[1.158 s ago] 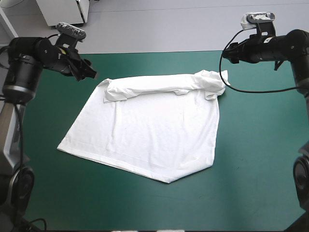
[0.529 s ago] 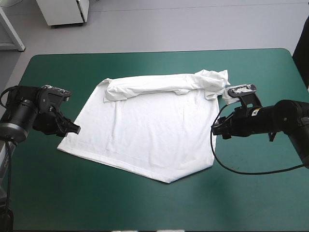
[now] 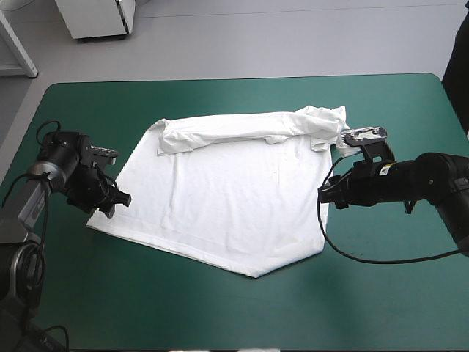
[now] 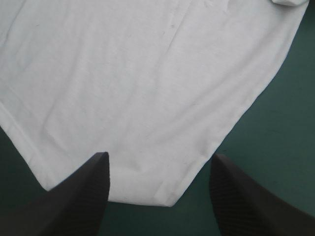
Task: Fold the cloth
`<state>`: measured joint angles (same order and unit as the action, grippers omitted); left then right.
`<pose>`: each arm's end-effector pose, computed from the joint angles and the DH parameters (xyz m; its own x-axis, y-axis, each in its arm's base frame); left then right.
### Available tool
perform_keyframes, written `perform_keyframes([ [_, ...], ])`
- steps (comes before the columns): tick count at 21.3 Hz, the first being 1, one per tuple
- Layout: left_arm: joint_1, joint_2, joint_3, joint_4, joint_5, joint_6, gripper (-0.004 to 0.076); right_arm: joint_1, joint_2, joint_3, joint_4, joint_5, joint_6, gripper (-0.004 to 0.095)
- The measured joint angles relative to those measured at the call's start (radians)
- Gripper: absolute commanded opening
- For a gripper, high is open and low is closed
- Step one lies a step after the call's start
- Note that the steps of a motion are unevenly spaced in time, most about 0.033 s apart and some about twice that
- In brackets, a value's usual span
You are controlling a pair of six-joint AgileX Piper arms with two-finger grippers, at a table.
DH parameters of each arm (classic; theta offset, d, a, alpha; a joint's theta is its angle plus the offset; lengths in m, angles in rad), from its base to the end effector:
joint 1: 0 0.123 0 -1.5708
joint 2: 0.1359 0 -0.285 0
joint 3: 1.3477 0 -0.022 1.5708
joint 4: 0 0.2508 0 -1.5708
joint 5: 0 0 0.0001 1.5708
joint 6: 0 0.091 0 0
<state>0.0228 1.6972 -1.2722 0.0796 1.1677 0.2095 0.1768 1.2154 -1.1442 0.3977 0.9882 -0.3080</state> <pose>0.3235 0.0140 0.2453 -0.9753 0.2156 -0.0471 0.2111 0.9736 0.0867 0.2305 0.0711 0.3579 -0.7603 -0.2135 -0.6134 -0.4184 0.8833 0.2112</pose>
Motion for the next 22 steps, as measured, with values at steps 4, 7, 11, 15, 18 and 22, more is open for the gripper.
perform_keyframes([
  [4, 0.000, 0.036, 0.000, 0.005, -0.007, 0.000, 0.0392, 0.000, 0.000, 0.000, 0.001, -0.001, 0.003, 0.0554],
  [7, 0.011, 0.051, 0.000, 0.009, -0.020, 0.000, 0.0392, 0.000, 0.000, 0.000, 0.002, -0.001, 0.003, 0.0554],
  [11, 0.068, 0.074, 0.000, -0.019, -0.042, 0.012, 0.0392, 0.000, 0.000, 0.000, 0.024, 0.000, 0.004, 0.0554],
  [15, 0.088, 0.095, 0.000, -0.080, -0.052, 0.042, 0.0377, 0.000, 0.000, 0.000, 0.026, 0.013, 0.004, 0.0554],
  [18, 0.088, 0.103, -0.003, -0.092, -0.040, 0.053, 0.0258, 0.001, 0.000, 0.009, 0.001, 0.026, 0.009, 0.0554],
  [22, 0.088, 0.114, -0.012, -0.110, -0.026, 0.054, 0.0043, 0.001, 0.001, 0.059, -0.061, 0.033, 0.022, 0.0554],
])
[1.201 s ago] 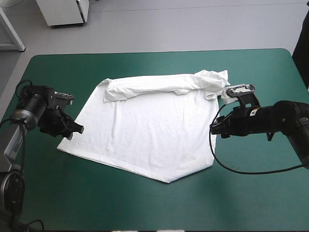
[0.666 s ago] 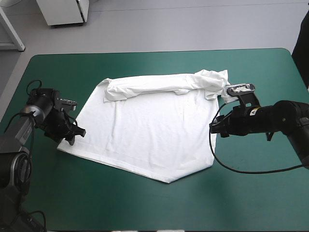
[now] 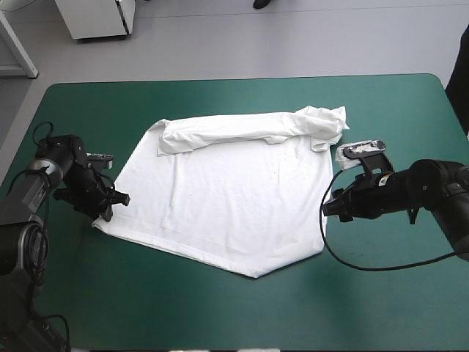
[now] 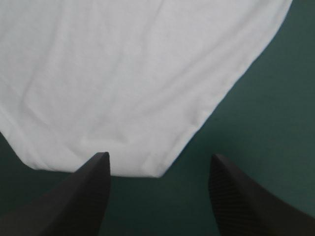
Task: Fold the cloth
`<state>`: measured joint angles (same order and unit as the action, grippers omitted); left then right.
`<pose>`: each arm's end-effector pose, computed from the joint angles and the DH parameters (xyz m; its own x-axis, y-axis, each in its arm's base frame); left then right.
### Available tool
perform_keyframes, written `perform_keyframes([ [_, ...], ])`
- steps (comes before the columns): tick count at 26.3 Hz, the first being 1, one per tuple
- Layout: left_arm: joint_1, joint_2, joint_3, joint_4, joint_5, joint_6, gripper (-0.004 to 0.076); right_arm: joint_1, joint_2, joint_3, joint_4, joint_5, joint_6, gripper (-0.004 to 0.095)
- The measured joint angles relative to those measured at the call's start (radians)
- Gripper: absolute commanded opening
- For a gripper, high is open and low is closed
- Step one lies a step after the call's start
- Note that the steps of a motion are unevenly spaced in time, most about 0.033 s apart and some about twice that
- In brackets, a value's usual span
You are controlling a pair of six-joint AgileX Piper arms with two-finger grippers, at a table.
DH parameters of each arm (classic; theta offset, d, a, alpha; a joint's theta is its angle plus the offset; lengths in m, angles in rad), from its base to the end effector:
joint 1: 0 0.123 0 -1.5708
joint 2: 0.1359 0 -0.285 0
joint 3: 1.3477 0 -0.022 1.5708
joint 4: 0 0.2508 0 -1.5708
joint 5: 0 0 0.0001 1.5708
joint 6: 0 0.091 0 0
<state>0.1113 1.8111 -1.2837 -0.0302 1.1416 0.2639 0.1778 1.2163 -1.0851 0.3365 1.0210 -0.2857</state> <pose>0.3381 0.0353 0.2101 -0.9902 0.1395 0.0037 0.1393 0.9898 -0.0293 0.2257 0.0666 0.3369 -0.8111 -0.2479 -0.5297 -0.3974 0.8982 0.1882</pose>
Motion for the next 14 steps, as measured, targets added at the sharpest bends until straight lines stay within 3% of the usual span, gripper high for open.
perform_keyframes([
  [1, 0.000, 0.001, -0.001, -0.003, 0.002, 0.001, -0.0017, 0.000, 0.003, 0.012, -0.014, 0.005, 0.004, 0.0554],
  [14, 0.002, 0.006, -0.006, -0.047, 0.016, 0.055, -0.0022, 0.041, 0.228, 0.027, -0.062, 0.064, 0.021, 0.0553],
])
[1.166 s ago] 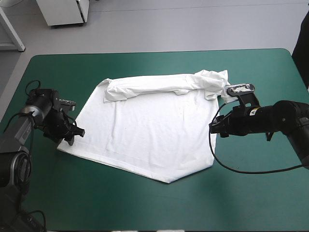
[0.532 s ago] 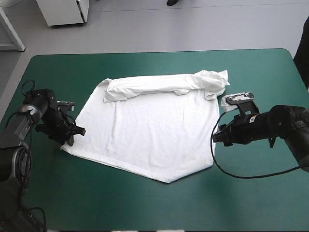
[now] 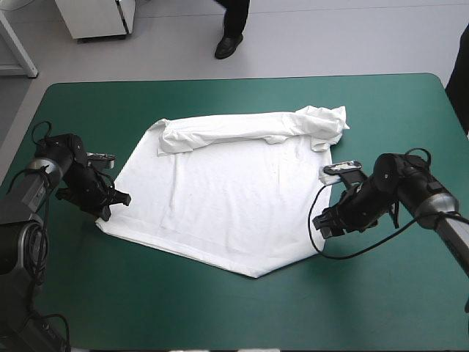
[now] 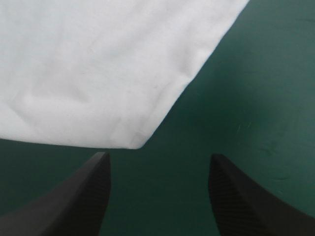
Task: Fold the cloth
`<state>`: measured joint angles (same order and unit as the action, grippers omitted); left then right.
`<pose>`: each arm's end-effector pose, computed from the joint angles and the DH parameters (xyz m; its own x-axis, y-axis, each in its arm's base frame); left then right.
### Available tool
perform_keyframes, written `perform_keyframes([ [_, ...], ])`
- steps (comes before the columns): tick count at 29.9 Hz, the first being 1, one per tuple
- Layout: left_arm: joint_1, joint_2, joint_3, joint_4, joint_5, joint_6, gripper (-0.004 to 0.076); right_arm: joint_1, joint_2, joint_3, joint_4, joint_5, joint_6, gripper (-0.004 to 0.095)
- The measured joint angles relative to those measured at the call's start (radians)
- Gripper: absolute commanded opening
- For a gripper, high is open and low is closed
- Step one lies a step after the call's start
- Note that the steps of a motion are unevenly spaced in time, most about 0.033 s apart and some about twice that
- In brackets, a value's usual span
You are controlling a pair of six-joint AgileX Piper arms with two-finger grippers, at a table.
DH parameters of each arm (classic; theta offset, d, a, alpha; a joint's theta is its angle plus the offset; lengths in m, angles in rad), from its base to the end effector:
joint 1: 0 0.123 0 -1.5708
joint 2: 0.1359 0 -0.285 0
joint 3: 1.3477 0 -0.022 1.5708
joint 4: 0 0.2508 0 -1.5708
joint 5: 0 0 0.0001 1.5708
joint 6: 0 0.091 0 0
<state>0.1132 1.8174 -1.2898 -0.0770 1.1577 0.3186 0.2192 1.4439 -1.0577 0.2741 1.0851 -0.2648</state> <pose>0.3387 0.0320 0.2096 -0.9849 0.1728 0.0052 0.1720 0.9822 -0.0750 0.2553 0.0792 0.2686 -0.9129 -0.3366 -0.2308 -0.3838 0.9003 0.2054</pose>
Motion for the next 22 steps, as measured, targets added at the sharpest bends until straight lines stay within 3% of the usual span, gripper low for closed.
perform_keyframes([
  [7, 0.003, 0.000, 0.000, -0.029, 0.001, 0.024, -0.0022, 0.138, 0.068, -0.004, -0.091, -0.007, 0.006, 0.0554],
  [15, 0.004, 0.002, 0.000, -0.079, -0.001, 0.055, -0.0022, 0.150, 0.166, -0.005, -0.094, -0.039, 0.013, 0.0552],
  [18, 0.004, 0.002, 0.000, -0.092, -0.004, 0.060, -0.0022, 0.150, 0.196, -0.014, -0.094, -0.041, 0.013, 0.0488],
  [22, 0.004, 0.002, 0.000, -0.103, -0.009, 0.060, -0.0022, 0.149, 0.215, -0.028, -0.088, -0.040, -0.003, 0.0282],
])
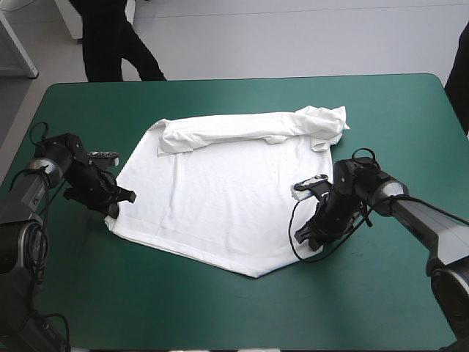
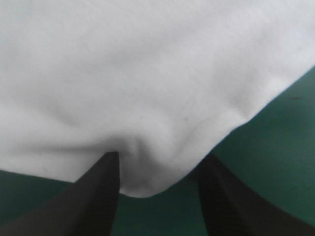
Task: Fold the cloth
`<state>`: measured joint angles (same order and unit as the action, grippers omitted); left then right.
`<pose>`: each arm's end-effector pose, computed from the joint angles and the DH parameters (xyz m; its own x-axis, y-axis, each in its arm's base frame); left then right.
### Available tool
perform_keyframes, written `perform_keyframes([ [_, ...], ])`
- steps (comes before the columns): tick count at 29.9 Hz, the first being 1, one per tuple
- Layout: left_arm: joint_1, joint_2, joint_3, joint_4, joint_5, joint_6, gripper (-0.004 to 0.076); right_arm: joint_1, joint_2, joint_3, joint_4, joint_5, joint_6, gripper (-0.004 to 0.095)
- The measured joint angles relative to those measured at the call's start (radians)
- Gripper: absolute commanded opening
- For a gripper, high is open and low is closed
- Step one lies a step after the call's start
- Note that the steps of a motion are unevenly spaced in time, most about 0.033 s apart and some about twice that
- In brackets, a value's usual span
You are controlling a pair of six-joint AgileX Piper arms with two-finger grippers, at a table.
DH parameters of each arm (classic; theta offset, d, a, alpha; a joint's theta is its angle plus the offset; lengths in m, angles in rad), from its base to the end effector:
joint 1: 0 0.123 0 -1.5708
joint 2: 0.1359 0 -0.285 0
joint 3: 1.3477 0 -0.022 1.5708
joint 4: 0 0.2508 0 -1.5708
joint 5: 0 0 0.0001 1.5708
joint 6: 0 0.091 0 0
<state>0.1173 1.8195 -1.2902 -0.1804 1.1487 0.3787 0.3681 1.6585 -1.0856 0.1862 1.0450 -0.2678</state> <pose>0.3411 0.0252 0.2100 -0.9827 0.1817 -0.0358 0.1851 0.9696 -0.1603 0.2741 0.1214 0.2136 -0.8554 -0.5126 -0.0746 -0.5178 0.8424 0.1493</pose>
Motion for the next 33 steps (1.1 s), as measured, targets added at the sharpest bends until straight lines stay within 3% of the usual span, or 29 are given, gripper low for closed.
perform_keyframes([
  [5, 0.000, 0.000, 0.000, -0.004, -0.002, 0.001, -0.0022, 0.000, 0.018, -0.008, 0.089, -0.025, -0.081, -0.0015],
  [9, 0.000, 0.000, 0.001, -0.026, -0.003, 0.010, -0.0022, 0.000, 0.030, -0.012, 0.154, -0.041, -0.122, -0.0012],
  [15, -0.003, -0.064, 0.018, -0.077, -0.009, 0.042, -0.0022, 0.001, 0.039, -0.106, 0.154, 0.008, -0.110, -0.0012],
  [25, -0.004, -0.476, 0.004, -0.162, 0.026, 0.060, -0.0022, 0.001, -0.109, -0.544, 0.032, 0.177, 0.035, -0.0012],
  [33, -0.004, -0.646, -0.299, -0.283, 0.039, 0.079, -0.0022, 0.001, -0.221, -0.977, -0.009, 0.204, 0.094, -0.0012],
])
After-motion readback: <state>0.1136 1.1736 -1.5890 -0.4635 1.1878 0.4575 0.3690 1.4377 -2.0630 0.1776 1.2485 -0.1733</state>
